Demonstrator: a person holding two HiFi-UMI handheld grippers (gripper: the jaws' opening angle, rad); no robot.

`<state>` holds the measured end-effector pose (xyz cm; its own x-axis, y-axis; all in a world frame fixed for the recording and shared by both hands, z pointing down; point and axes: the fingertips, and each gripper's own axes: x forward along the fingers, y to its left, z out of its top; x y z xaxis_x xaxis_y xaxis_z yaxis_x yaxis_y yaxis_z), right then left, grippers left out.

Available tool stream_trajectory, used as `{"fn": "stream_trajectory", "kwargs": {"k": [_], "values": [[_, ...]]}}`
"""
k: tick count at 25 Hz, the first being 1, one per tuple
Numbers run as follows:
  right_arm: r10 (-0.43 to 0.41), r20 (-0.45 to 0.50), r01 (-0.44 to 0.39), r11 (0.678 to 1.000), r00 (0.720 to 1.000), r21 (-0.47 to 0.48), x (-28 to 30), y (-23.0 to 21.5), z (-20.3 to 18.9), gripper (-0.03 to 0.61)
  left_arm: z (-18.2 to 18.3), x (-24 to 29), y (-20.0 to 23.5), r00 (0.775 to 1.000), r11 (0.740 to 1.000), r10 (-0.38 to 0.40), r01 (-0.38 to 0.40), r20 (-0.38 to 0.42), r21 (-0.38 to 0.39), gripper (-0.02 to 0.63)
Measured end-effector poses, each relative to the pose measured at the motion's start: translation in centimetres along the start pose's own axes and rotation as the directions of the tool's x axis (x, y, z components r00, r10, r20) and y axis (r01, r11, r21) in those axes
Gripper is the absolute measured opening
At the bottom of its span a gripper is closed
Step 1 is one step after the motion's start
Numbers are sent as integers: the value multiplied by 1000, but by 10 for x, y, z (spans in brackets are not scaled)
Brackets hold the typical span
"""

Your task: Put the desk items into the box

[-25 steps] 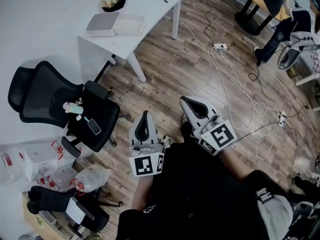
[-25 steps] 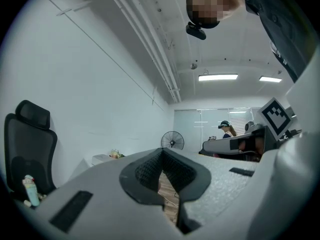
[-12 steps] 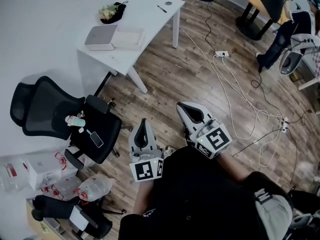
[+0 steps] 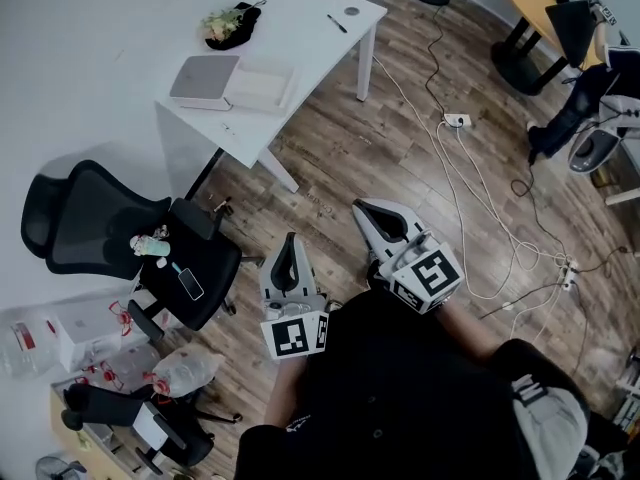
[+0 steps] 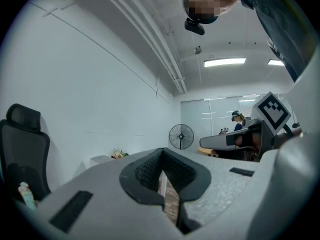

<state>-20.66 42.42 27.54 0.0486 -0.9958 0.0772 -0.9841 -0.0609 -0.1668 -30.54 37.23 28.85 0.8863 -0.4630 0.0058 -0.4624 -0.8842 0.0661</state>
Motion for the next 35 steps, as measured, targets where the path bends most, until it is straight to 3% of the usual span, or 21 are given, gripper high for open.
{"fn": "stream_trajectory", "kwargs": {"k": [14,24,35], "values": [[15,17,-15,1000,1000,11,16,-153,24,-2,-9,125,-52,997,996,81,-82,-6,-24,8],[-69,5,69,997,998,30,7,-215,21,-2,-19,181,-80,1000,999,10,-10,-24,-31,8],[-172,-12,172,985,985,25,49,-251,22,-2,-25,253,-59,994,993,-110,109,-18,-42,8]]}}
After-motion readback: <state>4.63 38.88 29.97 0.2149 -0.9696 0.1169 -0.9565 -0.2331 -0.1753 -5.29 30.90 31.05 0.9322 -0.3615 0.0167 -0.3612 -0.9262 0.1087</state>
